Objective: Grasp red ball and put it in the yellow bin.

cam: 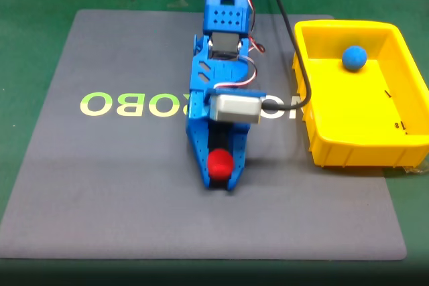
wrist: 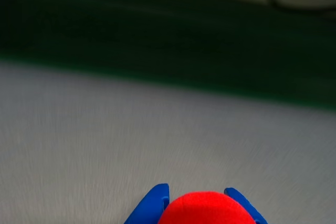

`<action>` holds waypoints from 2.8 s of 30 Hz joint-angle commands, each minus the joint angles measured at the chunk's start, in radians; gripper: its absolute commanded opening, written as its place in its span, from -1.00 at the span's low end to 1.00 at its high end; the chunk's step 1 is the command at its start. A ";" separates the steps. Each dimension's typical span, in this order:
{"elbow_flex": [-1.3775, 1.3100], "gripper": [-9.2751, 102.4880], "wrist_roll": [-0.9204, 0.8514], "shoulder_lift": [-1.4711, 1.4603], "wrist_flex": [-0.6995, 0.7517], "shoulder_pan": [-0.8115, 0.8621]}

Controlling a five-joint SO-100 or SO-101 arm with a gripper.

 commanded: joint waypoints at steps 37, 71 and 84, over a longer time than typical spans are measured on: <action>1.198 -0.83 0.101 1.459 0.101 -0.534; 1.243 -0.21 0.109 1.634 0.209 -0.503; 1.278 -0.83 0.225 2.056 0.873 -0.304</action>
